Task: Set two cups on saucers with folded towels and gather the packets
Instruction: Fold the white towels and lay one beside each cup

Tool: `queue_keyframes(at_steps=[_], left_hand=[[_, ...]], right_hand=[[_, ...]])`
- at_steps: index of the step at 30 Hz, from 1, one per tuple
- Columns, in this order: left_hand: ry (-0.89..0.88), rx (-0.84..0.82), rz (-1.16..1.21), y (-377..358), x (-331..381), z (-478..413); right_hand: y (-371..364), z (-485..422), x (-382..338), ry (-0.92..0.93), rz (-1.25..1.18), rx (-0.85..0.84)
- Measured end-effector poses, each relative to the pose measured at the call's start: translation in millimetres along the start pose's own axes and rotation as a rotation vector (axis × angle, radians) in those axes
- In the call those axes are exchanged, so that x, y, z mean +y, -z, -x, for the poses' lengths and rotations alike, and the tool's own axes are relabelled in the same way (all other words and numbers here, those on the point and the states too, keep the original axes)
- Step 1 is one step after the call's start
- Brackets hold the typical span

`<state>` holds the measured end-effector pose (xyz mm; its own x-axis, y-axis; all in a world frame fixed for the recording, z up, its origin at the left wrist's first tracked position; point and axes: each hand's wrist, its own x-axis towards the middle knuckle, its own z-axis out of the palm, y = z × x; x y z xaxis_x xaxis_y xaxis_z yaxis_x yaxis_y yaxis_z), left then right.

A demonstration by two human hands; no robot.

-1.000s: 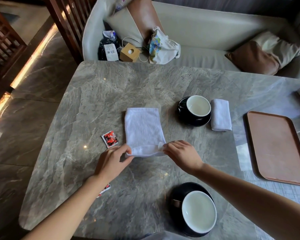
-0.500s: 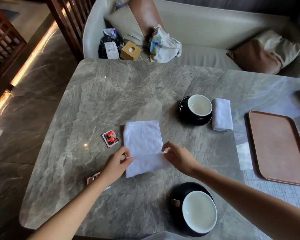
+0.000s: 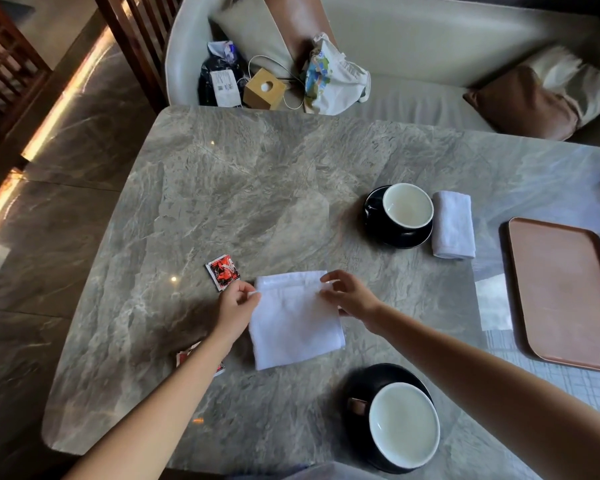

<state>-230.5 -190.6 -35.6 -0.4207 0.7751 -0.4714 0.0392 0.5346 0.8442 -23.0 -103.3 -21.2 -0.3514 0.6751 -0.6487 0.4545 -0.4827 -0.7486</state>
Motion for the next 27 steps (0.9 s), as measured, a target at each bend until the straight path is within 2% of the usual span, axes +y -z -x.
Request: queue_keyframes(at_steps=[4,8,12,20,27], left_hand=[[-0.037,0.114,0.034,-11.6,-6.0,-15.2],[-0.072,0.142,-0.009,-19.3,-17.3,-28.7],[-0.119,0.158,-0.078,-21.7,-25.4,-35.9],[-0.156,0.137,-0.063,-25.0,-34.9,-50.0],[-0.117,0.151,-0.002,-24.3,-36.6,-44.2]], right_hand=[[-11.0,-18.6,0.9,0.101,0.098,0.212],[-16.2,-30.3,8.6,0.113,0.215,0.307],[-18.0,-37.5,15.1,0.128,0.289,0.35],[-18.1,-43.9,20.0,0.158,0.379,0.387],[-17.0,-44.9,23.4,0.155,0.294,0.413]])
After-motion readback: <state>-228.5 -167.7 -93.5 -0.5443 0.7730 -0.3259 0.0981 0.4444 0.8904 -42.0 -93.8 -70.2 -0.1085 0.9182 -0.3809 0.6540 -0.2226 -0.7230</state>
